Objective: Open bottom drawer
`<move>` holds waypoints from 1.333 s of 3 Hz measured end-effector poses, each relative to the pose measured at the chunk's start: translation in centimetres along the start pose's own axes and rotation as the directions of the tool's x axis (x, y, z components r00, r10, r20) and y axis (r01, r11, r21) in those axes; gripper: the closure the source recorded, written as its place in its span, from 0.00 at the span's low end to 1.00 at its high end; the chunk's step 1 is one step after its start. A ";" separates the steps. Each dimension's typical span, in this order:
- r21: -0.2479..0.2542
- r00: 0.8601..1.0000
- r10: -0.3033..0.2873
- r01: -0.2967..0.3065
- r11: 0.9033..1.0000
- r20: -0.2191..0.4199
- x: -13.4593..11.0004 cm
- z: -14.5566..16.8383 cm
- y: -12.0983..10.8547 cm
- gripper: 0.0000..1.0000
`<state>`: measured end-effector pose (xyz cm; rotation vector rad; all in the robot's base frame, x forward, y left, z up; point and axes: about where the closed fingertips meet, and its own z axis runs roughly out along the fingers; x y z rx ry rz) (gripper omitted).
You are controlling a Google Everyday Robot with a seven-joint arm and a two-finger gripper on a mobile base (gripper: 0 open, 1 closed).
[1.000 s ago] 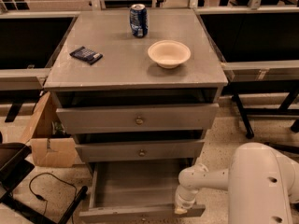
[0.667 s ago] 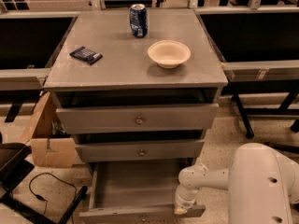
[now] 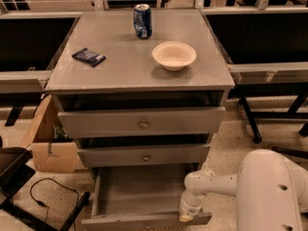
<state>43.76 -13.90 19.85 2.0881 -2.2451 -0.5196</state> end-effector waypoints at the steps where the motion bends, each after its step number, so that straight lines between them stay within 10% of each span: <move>1: 0.000 1.000 0.000 0.000 1.000 0.000 0.0 0.0 -0.1 0.98; 4: 0.000 1.000 0.000 0.000 1.000 0.000 0.0 0.0 -0.1 0.21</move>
Offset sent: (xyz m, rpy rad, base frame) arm 0.0011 -0.0002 0.0000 0.0000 0.0000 0.0000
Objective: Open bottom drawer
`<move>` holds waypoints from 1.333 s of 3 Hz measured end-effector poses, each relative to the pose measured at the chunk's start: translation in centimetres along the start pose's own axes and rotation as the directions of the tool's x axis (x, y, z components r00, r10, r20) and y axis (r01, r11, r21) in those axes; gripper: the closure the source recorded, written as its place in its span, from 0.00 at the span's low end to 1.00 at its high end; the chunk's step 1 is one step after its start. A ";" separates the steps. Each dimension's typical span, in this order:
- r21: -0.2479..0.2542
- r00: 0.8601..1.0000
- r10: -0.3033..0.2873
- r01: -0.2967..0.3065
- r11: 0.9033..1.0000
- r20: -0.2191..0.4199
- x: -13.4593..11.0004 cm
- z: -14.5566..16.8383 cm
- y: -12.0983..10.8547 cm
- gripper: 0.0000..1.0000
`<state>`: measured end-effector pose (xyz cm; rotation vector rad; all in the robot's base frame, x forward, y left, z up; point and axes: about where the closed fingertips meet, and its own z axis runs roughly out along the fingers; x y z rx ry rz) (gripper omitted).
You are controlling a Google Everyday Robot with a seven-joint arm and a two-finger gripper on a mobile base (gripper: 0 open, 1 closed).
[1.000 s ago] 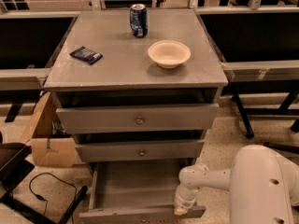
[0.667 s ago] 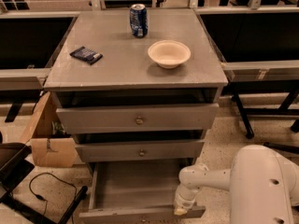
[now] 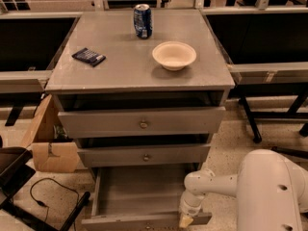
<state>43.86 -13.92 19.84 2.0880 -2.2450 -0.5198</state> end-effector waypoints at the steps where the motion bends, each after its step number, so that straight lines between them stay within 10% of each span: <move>1: 0.000 1.000 0.000 0.000 1.000 -0.001 0.0 -0.1 0.0 0.00; 4: 0.106 0.992 -0.070 0.081 0.991 -0.107 -2.9 -9.0 3.5 0.00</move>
Offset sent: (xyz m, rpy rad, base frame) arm 0.0110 0.0036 0.0247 -0.0472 -0.0452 0.0415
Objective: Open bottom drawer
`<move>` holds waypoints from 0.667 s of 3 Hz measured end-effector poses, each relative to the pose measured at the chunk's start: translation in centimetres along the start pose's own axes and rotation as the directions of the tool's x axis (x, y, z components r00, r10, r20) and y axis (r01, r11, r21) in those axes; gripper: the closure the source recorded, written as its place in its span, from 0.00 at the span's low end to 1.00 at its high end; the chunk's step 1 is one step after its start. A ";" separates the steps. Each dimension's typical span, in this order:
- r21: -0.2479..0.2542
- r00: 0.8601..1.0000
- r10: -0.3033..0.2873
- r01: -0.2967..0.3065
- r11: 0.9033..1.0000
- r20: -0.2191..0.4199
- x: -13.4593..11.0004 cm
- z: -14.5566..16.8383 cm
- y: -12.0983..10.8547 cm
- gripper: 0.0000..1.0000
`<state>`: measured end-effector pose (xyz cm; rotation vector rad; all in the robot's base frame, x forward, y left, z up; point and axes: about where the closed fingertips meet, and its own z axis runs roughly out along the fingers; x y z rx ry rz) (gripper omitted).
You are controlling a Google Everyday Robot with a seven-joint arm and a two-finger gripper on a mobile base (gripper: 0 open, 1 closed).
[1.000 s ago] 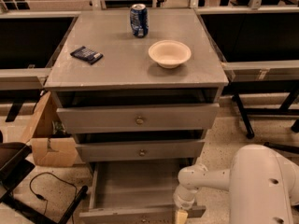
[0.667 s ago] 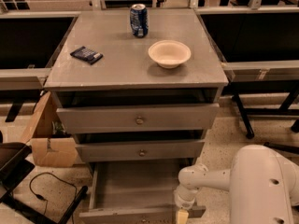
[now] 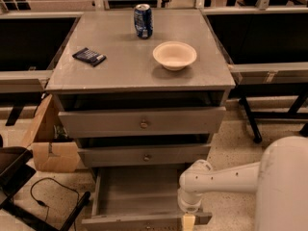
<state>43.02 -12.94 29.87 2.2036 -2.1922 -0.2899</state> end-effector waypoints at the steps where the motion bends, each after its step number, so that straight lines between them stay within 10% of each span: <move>1: -0.018 0.997 -0.051 0.050 0.999 -0.062 -0.8 -5.8 5.5 0.00; 2: -0.044 0.993 -0.057 0.053 0.998 -0.106 -1.7 -11.3 12.2 0.00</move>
Offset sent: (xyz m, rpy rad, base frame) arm -0.1063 -0.0186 0.3157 -0.2493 -0.1782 0.0655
